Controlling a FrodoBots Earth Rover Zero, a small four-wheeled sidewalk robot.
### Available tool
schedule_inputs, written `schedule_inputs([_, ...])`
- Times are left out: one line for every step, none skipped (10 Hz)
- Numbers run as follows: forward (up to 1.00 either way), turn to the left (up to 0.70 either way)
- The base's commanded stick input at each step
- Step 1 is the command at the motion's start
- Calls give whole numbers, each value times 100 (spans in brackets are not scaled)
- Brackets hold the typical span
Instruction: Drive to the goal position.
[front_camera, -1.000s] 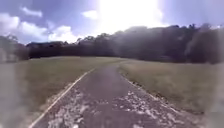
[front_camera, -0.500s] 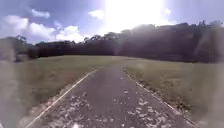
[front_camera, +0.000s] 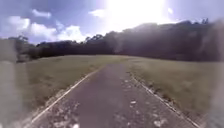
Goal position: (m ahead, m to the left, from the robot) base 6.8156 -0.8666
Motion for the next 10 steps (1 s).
schedule_inputs([100, 3])
schedule_inputs([100, 4])
schedule_inputs([100, 4])
schedule_inputs([100, 4])
schedule_inputs([100, 4])
schedule_inputs([100, 4])
schedule_inputs([100, 4])
schedule_inputs([100, 4])
schedule_inputs([100, 4])
schedule_inputs([100, 4])
